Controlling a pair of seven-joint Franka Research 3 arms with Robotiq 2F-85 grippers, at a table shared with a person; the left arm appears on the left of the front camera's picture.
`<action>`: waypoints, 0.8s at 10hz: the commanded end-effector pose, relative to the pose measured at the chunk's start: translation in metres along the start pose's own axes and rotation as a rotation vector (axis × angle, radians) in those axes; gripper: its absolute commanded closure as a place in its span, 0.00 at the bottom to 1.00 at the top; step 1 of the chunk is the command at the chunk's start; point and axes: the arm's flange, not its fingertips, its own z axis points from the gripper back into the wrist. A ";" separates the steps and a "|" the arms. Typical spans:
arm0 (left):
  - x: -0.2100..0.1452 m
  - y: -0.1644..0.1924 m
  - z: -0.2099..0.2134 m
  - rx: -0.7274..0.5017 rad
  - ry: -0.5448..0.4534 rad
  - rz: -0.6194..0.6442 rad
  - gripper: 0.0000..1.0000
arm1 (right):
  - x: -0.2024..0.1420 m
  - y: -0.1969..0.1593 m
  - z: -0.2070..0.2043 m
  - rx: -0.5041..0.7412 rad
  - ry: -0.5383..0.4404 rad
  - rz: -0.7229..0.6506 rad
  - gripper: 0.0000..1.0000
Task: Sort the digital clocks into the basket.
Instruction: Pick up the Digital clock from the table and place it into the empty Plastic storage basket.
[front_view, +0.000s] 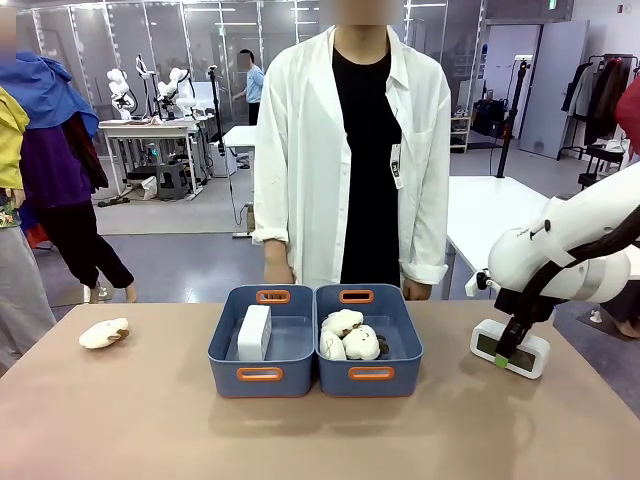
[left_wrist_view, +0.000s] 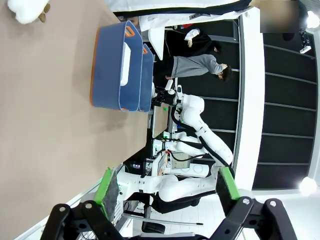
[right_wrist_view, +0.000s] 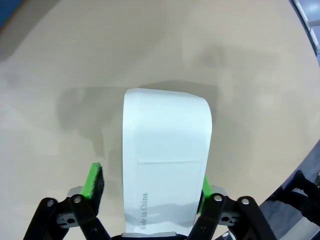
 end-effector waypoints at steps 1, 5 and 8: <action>-0.007 0.000 0.002 -0.001 0.006 -0.016 0.00 | 0.001 -0.005 -0.002 -0.029 0.012 -0.007 0.40; -0.007 0.000 0.002 -0.001 0.006 -0.016 0.00 | -0.002 -0.009 -0.001 -0.033 0.025 -0.020 0.80; -0.007 0.000 0.002 -0.001 0.006 -0.016 0.00 | -0.004 -0.012 0.016 -0.017 -0.008 -0.026 0.86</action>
